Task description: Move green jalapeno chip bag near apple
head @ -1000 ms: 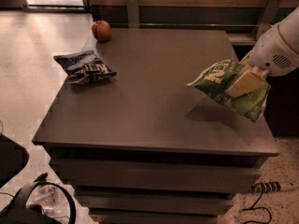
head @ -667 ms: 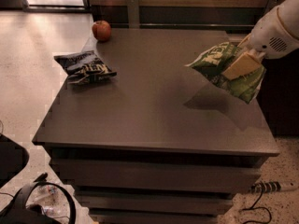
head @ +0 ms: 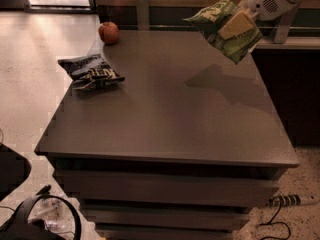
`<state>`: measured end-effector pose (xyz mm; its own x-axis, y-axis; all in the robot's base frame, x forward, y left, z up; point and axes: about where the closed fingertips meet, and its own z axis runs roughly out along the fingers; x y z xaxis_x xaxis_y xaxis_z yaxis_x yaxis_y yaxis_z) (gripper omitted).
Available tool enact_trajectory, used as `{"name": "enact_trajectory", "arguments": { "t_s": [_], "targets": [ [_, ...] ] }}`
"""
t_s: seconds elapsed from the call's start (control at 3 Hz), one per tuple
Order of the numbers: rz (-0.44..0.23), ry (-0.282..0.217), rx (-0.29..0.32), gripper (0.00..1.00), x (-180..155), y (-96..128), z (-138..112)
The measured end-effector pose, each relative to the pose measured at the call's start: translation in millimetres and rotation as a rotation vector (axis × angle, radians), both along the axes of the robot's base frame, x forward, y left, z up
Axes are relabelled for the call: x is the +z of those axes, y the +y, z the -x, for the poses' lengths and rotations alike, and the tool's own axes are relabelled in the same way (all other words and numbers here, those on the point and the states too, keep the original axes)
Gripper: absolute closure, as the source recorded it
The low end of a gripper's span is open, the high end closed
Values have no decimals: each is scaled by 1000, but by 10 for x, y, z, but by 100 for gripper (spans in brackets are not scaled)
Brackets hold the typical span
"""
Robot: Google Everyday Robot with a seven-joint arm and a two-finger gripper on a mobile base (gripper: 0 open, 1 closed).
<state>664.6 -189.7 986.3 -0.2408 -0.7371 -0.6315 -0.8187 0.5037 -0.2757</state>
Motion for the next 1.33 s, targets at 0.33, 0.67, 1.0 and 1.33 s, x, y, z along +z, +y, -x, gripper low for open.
{"name": "enact_trajectory", "arguments": {
  "t_s": [0.33,0.67,1.0,1.33],
  "targets": [
    [0,0,0,100,0,0,0],
    [3,-38,22,100,-52,200,-251],
    [-17,-88,49,100,-162,488,-644],
    [-44,-126,65,100,-300,743,-1017]
  ]
}}
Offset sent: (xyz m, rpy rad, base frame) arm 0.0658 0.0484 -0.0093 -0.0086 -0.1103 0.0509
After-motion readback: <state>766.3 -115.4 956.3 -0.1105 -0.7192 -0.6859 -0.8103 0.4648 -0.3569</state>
